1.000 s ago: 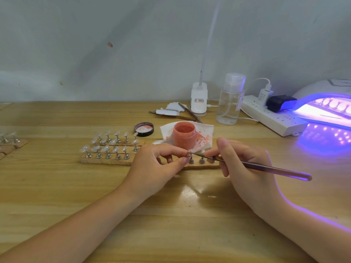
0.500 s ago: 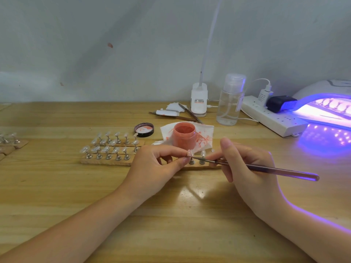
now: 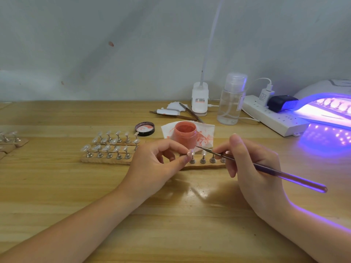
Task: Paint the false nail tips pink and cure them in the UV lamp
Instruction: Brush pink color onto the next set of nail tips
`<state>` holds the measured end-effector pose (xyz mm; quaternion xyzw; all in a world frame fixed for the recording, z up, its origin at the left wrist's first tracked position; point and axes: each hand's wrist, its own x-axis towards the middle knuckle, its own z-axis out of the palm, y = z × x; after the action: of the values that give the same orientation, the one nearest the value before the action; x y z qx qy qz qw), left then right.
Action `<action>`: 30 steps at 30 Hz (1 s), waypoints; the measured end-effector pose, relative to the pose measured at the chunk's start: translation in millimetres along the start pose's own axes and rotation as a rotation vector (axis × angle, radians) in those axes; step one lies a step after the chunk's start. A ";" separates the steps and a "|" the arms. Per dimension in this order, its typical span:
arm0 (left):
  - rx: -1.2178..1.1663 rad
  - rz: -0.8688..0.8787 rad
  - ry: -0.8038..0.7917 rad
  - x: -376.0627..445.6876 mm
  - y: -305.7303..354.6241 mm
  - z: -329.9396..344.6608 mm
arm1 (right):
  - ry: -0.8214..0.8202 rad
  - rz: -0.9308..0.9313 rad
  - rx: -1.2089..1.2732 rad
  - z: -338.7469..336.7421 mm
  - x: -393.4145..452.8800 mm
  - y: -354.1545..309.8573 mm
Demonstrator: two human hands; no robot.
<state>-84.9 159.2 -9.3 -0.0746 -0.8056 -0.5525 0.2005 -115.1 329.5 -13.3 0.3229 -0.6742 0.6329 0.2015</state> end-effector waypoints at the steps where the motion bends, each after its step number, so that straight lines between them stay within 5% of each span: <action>1: 0.009 -0.004 -0.001 0.1 -0.6 0.0 | -0.011 -0.009 -0.017 0.2 0.3 -0.3; 17: 0.019 -0.017 -0.012 1.5 -3.8 -0.3 | -0.063 -0.005 -0.085 3.2 1.4 -3.6; 23: -0.002 -0.041 -0.004 1.3 -2.4 0.3 | -0.004 0.093 0.089 1.0 -1.6 -2.7; 30: 0.042 -0.054 -0.006 0.7 -2.0 0.0 | -0.048 0.037 -0.051 2.5 1.8 -4.0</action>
<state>-86.3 158.4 -10.8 -0.0504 -0.8194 -0.5403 0.1848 -113.3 326.8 -9.5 0.3203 -0.7005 0.6113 0.1818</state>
